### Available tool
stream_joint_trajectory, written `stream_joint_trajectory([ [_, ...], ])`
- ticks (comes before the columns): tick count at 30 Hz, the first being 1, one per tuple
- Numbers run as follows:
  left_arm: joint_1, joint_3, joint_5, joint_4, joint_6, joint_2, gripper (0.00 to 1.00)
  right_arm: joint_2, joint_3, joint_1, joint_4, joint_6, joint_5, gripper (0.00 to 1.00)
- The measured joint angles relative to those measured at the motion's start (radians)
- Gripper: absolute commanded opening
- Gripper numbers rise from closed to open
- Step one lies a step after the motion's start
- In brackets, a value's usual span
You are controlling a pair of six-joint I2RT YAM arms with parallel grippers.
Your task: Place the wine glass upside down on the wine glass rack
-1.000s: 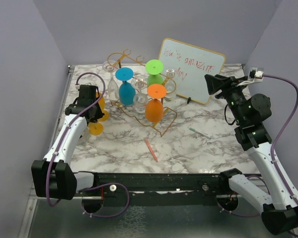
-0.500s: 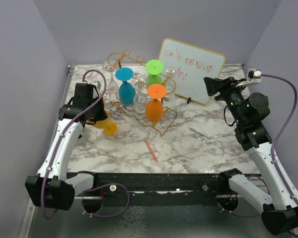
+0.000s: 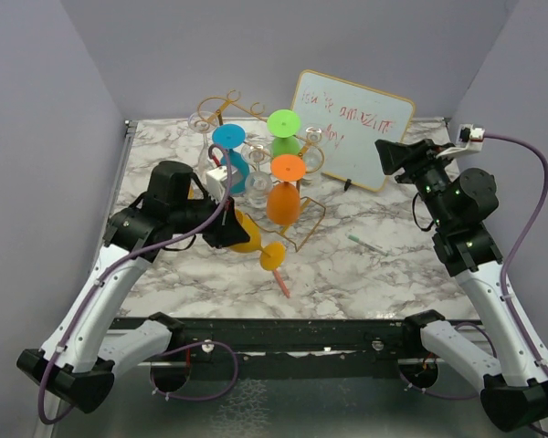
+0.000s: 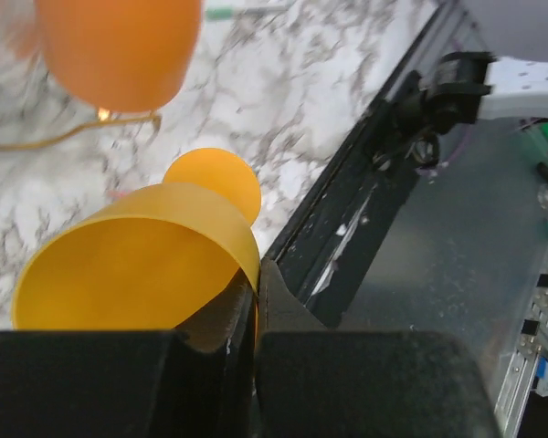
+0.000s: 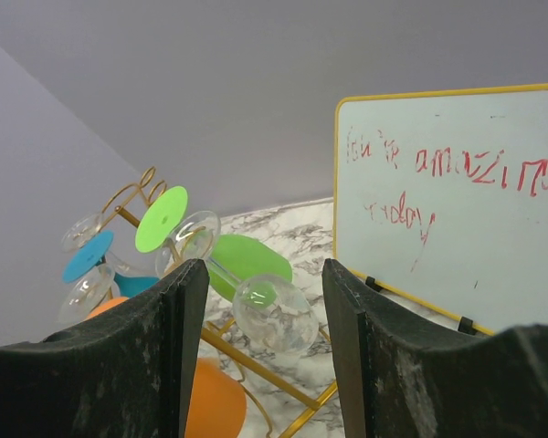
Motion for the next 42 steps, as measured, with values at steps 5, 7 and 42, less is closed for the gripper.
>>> stream_joint_trajectory([
  [5,0.0,0.079,0.126,0.102,-0.019,-0.042,0.0,-0.002,0.0,0.0,0.0,0.006,0.0,0.59],
  [7,0.0,0.1,0.148,0.186,-0.064,-0.063,0.0,-0.002,0.0,0.0,-0.003,0.008,-0.004,0.6],
  [42,-0.014,0.174,-0.078,1.257,-0.889,0.22,0.0,0.154,0.064,0.0,0.363,-0.201,-0.542,0.72],
])
